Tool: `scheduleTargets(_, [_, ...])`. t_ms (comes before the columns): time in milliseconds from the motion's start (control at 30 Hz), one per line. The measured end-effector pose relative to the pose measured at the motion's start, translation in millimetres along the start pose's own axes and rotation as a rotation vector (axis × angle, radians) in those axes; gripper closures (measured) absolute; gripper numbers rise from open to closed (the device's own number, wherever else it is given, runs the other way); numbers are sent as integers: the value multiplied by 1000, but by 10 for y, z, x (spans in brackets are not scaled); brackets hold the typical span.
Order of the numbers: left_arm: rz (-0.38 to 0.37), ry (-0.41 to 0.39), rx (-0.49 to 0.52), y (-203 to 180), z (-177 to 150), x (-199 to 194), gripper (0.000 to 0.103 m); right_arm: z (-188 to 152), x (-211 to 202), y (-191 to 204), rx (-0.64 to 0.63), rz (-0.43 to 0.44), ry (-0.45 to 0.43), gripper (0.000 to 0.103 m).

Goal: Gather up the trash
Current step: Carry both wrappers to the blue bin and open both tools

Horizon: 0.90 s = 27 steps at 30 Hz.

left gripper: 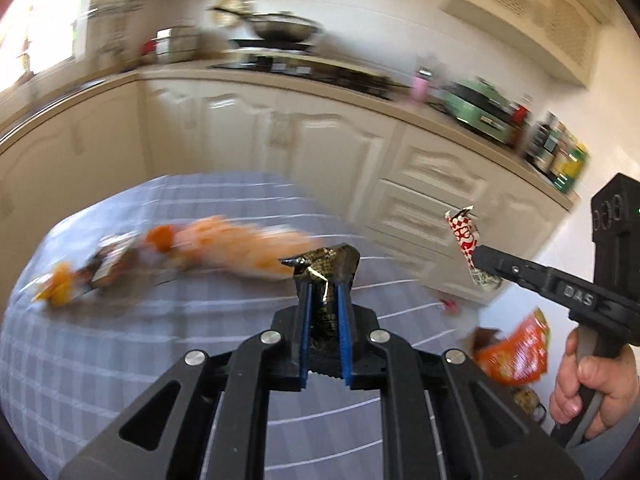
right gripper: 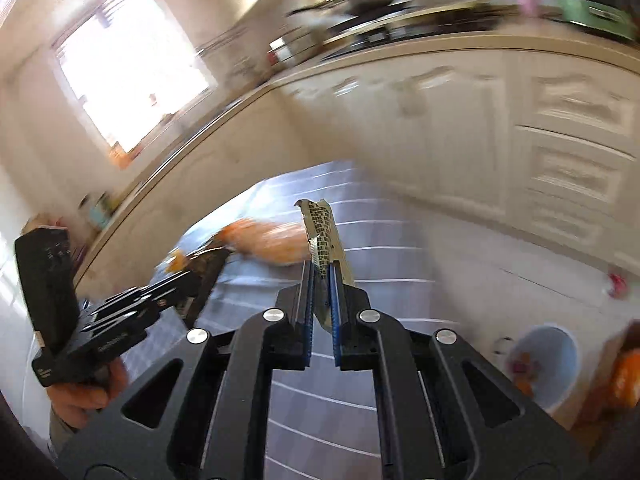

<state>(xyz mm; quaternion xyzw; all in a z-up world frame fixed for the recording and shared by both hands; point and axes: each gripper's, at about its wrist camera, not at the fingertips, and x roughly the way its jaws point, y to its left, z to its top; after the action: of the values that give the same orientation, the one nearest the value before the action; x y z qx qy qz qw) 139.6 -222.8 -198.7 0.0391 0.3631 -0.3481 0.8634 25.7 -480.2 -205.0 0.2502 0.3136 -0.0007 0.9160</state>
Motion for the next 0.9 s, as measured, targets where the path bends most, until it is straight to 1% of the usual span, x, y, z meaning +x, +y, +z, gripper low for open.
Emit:
scheduleTargets(100, [-72, 21, 82, -591, 116, 258, 92, -2, -288, -551, 75, -86, -38, 95])
scheduleTargets(133, [-88, 26, 99, -728, 136, 328, 92, -38, -368, -693, 91, -116, -46, 95])
scheduleTargets(167, [-112, 40, 126, -943, 160, 445, 92, -61, -428, -842, 110, -143, -50, 95])
scheduleTargets(233, [-150, 72, 151, -1234, 171, 628, 92, -115, -532, -1204, 163, -189, -52, 95])
scheduleTargets(333, [-209, 155, 169, -1670, 123, 1022, 92, -237, -586, -1657, 236, -236, -38, 95])
scheduleTargets(367, [-229, 198, 175, -1838, 90, 1207, 92, -294, -563, -1829, 267, -251, -26, 95])
scheduleTargets(467, [-244, 287, 204, -2139, -19, 1594, 92, -485, -516, -2221, 347, -264, 6, 95])
scheduleTargets(567, [-235, 379, 260, -2498, -217, 2020, 91, -588, -426, -2528, 407, -264, 32, 95])
scheduleTargets(633, [-233, 426, 277, -2628, -319, 2218, 91, -684, -345, -2725, 455, -257, 53, 95])
scheduleTargets(767, [-221, 512, 296, -2793, -470, 2619, 90, -762, -130, -3020, 533, -233, 87, 95])
scheduleTargets(800, [-219, 527, 300, -2806, -487, 2695, 87, -797, -75, -3112, 565, -224, 99, 94])
scheduleTargets(833, [-216, 545, 307, -2836, -515, 2778, 80, -830, -46, -3178, 589, -233, 106, 92])
scheduleTargets(867, [-208, 563, 313, -2865, -533, 2842, 52, -858, -25, -3236, 611, -250, 111, 90])
scheduleTargets(900, [-182, 568, 313, -2864, -538, 2888, 34, -903, -9, -3304, 642, -259, 115, 81])
